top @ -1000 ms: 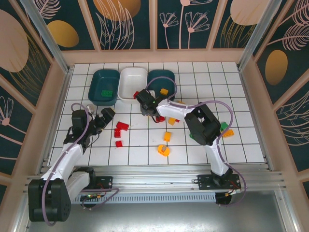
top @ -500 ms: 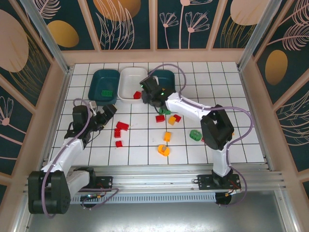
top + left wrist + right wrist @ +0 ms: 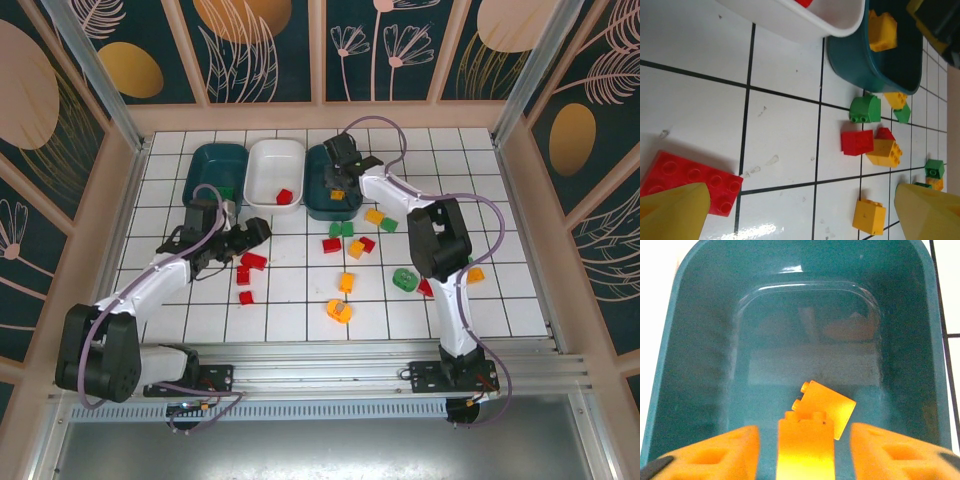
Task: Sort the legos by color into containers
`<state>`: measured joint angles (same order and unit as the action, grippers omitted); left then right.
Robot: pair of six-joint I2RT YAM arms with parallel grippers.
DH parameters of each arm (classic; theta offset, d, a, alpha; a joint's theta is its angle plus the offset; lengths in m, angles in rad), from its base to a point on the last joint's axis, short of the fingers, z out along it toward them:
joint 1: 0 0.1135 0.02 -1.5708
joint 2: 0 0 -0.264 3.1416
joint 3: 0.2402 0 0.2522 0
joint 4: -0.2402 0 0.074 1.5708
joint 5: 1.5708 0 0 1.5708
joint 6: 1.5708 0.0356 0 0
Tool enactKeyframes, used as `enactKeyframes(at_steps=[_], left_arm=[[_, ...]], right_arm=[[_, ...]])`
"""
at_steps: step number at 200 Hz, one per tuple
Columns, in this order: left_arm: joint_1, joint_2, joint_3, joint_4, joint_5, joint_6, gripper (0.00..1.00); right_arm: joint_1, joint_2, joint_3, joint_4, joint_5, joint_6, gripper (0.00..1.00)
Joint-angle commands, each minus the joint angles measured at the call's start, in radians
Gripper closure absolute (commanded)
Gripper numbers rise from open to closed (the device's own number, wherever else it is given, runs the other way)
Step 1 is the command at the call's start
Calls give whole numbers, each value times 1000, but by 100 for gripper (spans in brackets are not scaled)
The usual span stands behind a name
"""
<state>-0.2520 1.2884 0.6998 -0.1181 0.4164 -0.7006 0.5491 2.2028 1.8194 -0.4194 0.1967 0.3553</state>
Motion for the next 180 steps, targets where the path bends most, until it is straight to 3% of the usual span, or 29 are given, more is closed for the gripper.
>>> enactKeyframes(at_steps=[1,34,64,108,123,157,180], left_arm=[[-24,13,38,-44,-43,32,5],[-59,34,74,-118,-154,90,8],[-161,108,135,-228,-359,151,14],[-247,243,190,-321,-597,194,7],[-252,277,203,-336,-638,218,2],[-257,324,236,-355,-701,244,2],[-257,364,223,-322,-646,246,4]], right_arm=[[4,-62,12,-11,22,-7,41],[4,-200,-141,60,7,16,39],[36,-325,-319,141,-18,59,39],[70,-423,-482,181,-36,92,39],[72,-445,-518,188,-40,96,37],[70,-478,-564,194,-32,99,36],[71,-496,-575,198,-31,92,36]])
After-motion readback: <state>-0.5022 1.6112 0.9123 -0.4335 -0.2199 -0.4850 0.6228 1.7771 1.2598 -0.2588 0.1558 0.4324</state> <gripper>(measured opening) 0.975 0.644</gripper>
